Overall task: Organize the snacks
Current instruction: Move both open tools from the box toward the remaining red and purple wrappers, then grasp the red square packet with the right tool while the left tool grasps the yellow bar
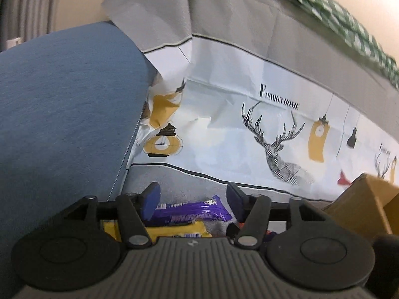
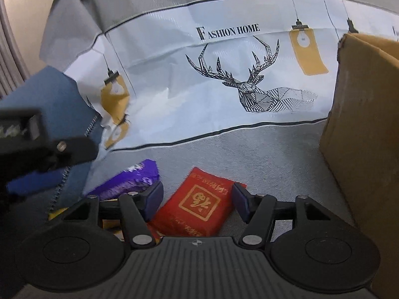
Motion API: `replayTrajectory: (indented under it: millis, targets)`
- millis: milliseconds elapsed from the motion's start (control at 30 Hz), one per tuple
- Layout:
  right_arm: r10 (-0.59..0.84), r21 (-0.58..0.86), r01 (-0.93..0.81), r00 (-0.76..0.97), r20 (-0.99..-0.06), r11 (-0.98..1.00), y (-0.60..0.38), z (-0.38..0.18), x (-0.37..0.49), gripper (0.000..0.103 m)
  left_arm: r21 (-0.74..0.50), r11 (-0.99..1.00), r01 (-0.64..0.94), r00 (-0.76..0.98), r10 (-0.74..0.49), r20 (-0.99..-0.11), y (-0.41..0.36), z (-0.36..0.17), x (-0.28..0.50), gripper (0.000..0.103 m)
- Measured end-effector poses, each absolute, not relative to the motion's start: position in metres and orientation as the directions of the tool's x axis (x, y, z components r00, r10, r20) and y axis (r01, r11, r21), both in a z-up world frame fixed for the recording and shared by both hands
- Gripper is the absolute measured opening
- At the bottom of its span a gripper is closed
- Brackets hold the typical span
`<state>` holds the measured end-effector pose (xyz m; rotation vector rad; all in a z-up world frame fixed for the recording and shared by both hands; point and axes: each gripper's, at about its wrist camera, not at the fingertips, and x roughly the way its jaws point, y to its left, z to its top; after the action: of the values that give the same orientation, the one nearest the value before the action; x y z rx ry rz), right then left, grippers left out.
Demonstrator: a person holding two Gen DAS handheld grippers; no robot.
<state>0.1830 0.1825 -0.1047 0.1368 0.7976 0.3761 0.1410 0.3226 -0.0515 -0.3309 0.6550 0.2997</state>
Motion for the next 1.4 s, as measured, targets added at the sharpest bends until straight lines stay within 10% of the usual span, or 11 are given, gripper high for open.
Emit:
replayTrajectory:
  millis: [367, 700, 1100, 1400]
  targets:
    - [0.310, 0.110, -0.326, 0.660, -0.684, 0.939, 0.182, -0.108, 0.175, 0.046, -0.156, 0.931, -0.331, 0.648, 0.105, -0.754, 0.329, -0.094, 0.161, 0.075]
    - [0.331, 0.125, -0.359, 0.600, -0.728, 0.925, 0.154, -0.091, 0.136, 0.044, -0.125, 0.932, -0.341, 0.597, 0.112, -0.794, 0.312, -0.093, 0.136, 0.042]
    - [0.442, 0.218, -0.486, 0.412, -0.797, 0.846, 0.098, -0.064, 0.066, 0.044, -0.379, 0.836, -0.397, 0.512, -0.141, -0.847, 0.269, -0.075, 0.054, 0.039]
    - [0.531, 0.244, -0.584, 0.388, -0.754, 0.774, 0.062, -0.049, 0.010, 0.044, -0.250, 0.892, -0.376, 0.552, -0.001, -0.834, 0.248, -0.051, 0.021, 0.040]
